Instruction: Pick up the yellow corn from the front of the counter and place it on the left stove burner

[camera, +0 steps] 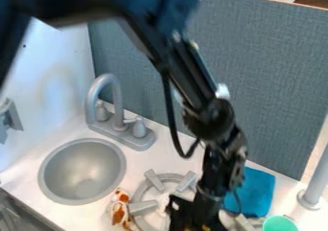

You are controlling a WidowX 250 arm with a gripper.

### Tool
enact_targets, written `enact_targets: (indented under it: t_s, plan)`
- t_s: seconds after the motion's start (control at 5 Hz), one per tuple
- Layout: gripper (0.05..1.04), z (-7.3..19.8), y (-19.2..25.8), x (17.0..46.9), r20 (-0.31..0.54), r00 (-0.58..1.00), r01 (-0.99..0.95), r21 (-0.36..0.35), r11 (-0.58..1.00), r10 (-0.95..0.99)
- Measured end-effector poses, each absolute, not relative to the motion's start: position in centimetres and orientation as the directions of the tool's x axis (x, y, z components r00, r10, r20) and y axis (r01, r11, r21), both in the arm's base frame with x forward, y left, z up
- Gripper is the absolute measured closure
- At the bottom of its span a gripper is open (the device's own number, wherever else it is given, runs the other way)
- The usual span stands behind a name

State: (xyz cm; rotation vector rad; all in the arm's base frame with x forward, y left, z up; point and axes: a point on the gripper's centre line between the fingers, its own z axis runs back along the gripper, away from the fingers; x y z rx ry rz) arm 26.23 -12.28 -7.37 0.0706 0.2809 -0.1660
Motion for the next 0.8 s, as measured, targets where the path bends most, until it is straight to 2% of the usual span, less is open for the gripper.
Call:
enact_targets:
  t_s: [0.2,0.4,0.6,0.8]
  plan:
    - [0.411,-3.6,-11.1,26.7,-0.200,0.973,0.119,0.009,0.993,-0.115]
    - [0.411,-2.6,-8.1,28.0,-0.206,0.978,0.025,0.000,1.000,-0.025]
    - [0.411,-2.7,-5.8,29.4,-0.226,0.972,-0.051,0.050,0.997,0.061]
    - [0.411,-4.8,-5.3,29.9,-0.271,0.958,-0.083,0.065,0.994,0.097]
